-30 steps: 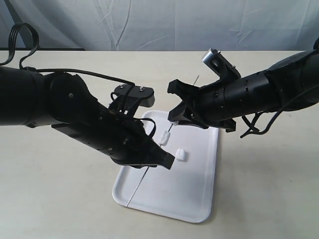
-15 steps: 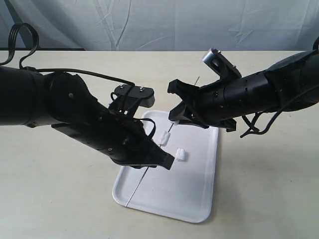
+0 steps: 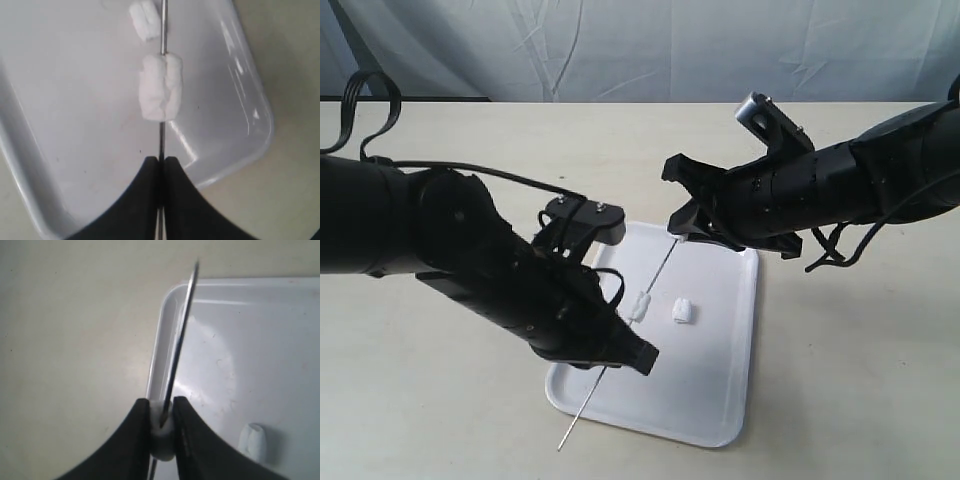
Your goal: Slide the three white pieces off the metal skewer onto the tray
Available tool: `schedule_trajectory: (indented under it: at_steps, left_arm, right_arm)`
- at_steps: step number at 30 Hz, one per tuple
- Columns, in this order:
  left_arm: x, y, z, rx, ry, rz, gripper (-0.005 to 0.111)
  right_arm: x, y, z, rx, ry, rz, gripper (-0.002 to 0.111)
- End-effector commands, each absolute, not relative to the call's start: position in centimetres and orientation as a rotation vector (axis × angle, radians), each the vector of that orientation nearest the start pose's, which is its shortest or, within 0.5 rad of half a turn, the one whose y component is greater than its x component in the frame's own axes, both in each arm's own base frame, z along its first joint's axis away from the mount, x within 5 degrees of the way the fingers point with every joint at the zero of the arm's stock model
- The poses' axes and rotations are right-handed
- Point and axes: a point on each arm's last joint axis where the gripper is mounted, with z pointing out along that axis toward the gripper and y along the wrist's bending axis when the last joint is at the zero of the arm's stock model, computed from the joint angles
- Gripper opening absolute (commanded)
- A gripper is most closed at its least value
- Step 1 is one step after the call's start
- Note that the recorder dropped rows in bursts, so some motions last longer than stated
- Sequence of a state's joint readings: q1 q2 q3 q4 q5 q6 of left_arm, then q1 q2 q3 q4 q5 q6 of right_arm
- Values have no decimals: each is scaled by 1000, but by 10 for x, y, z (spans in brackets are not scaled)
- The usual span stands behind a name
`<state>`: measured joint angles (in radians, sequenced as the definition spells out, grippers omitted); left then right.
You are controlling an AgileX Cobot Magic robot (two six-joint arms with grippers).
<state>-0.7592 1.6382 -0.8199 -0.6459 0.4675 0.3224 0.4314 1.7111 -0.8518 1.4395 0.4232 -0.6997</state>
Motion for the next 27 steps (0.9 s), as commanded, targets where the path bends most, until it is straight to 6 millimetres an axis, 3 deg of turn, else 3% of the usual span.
schedule_trajectory:
  at_steps: [1, 10, 27]
  left_arm:
    - [188, -221, 163, 815, 2730, -637, 0]
    - [176, -209, 148, 821, 2800, -602, 0]
    - [172, -203, 146, 949, 2827, -533, 0]
  right_arm:
    - [286, 168, 179, 200, 2540, 962, 15]
    - [290, 164, 178, 235, 2515, 891, 15]
    - [296, 156, 177, 277, 2474, 778, 15]
